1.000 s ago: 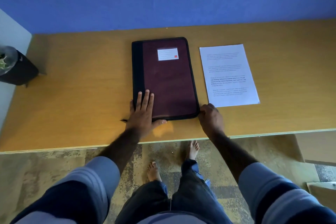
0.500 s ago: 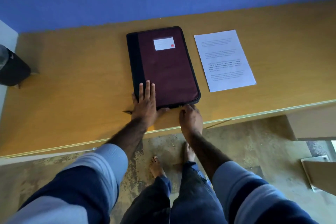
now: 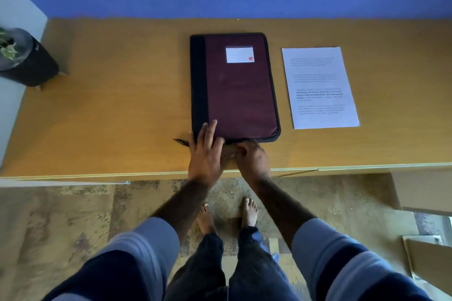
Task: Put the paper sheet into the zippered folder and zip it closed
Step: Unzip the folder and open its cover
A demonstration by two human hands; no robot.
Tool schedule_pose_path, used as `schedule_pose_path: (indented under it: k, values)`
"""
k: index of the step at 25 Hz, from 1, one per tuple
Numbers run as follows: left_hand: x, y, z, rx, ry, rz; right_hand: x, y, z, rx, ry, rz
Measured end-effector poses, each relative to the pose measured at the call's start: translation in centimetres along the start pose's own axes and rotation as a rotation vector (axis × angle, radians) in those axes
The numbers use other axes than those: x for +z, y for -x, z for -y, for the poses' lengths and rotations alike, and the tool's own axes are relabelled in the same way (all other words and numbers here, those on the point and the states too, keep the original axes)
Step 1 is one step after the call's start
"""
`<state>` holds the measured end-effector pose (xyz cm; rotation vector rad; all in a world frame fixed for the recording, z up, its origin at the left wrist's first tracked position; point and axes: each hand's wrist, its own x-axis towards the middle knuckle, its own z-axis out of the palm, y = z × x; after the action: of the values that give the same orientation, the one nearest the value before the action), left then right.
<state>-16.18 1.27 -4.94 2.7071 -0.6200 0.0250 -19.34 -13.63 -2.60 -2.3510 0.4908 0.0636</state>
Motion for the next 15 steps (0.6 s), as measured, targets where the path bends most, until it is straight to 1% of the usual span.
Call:
schedule_pose_path:
  k: [1,3,5,6,8,12,15]
  values:
    - [0.3,0.0,-0.6,-0.037,0.013,-0.04,-0.7,-0.1,-0.4,-0.025,0.005,-0.008]
    - [0.4,-0.3,-1.6,-0.118,0.005,-0.081,-2.3,-0.8,-1.3,-0.02,0.036,-0.095]
    - [0.6,-0.2,-2.5,-0.199,-0.026,-0.085,-3.8,-1.9,-1.9,0.056,0.06,-0.179]
    - [0.8,0.1,-3.0,-0.238,-0.034,-0.085,-4.4,-2.4,-2.1,0.098,0.066,-0.194]
    - [1.3,0.9,-4.1,-0.299,-0.024,-0.085,-5.2,-3.2,-2.2,0.135,0.084,-0.176]
    - [2.1,2.0,-6.3,-0.372,-0.01,-0.06,-4.4,-3.1,-1.7,0.081,0.13,-0.087]
    - [2.2,1.2,-6.9,-0.446,0.018,-0.091,-3.9,-2.8,-1.9,0.069,0.154,-0.045]
